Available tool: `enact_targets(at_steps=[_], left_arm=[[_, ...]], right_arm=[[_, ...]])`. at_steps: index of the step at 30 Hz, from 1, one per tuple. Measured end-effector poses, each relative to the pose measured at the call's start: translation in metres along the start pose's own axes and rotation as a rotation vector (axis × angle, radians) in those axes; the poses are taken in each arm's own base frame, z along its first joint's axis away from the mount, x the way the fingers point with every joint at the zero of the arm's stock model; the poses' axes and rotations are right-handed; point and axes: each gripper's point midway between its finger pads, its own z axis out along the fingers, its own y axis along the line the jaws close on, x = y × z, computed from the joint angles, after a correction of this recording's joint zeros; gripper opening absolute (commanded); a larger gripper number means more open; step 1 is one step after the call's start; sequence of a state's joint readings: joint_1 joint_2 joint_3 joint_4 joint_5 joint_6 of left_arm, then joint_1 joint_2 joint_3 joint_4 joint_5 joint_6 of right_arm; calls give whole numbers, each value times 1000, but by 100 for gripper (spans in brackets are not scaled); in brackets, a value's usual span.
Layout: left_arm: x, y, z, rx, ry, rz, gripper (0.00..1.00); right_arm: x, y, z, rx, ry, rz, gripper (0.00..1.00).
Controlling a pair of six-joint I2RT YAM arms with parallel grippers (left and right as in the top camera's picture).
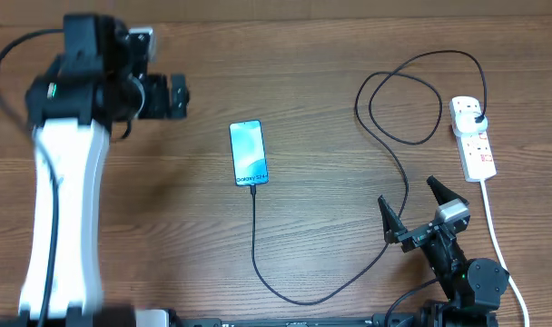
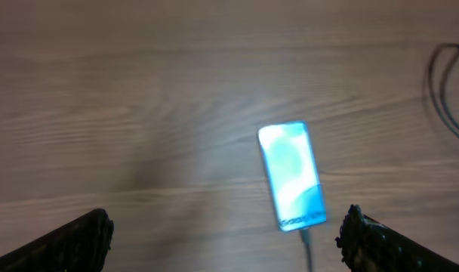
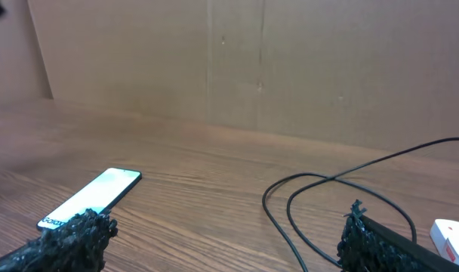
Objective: Plug charger to phone and switch on socket
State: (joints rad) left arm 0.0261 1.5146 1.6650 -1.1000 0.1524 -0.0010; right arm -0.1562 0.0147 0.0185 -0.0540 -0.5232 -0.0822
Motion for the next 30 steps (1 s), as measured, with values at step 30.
enact_targets(at_steps=[30], left_arm=[[123,6,-38,-86,-850,157,100]], right_arm=[[0,0,0,0,0,-1,100]])
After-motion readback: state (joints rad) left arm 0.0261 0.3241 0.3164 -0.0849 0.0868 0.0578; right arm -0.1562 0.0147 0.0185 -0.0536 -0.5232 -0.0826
